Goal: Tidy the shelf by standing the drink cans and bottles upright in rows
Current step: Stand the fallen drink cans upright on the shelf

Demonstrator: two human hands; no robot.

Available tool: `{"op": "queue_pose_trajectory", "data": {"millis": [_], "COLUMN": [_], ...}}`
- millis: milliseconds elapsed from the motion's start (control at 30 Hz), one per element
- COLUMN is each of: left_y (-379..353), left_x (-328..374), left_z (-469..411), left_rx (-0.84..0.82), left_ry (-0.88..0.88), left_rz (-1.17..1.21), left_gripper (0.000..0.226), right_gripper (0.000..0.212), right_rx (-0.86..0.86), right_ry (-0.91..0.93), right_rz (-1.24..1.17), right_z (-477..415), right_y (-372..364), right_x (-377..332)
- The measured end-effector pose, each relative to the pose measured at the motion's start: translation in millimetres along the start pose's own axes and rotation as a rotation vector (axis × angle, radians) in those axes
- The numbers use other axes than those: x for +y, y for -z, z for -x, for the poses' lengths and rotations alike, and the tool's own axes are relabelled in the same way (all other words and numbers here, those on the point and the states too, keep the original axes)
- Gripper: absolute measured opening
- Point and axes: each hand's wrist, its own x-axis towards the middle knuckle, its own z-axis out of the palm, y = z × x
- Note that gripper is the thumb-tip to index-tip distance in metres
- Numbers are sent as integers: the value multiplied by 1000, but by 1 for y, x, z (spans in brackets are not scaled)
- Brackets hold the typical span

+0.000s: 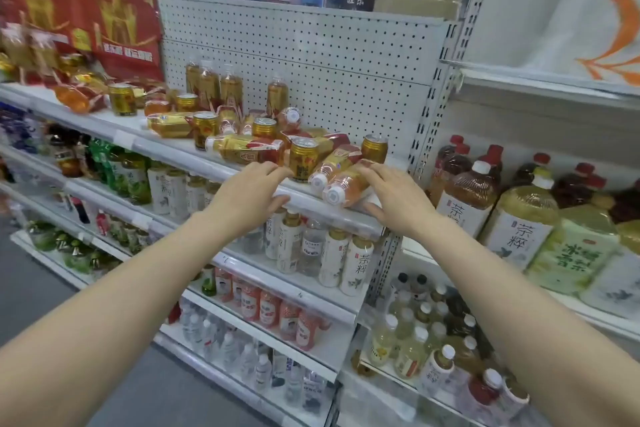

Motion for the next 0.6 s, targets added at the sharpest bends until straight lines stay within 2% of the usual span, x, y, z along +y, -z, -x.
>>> {"op": "queue_pose_trajectory", "data": {"millis": [100,267,433,600], "left_y": [-17,-33,-44,-51], "left_x": [-6,-16,-24,-29], "left_z": [-23,-57,-94,-128], "left_rx": [2,-17,-23,-117], "left_ry": [25,32,77,122], "left_rz": [28,32,51,70], "left_gripper": [51,53,64,69], "right_gripper": [71,85,73,58], "right_rx": [-4,-104,-225,-146], "right_ry": [29,84,50,-16], "right_rz": [-6,4,-125,-107], "right_z": [-23,-50,-70,-97], "right_y": [-15,-28,-19,-25], "right_x": [9,26,46,74]}}
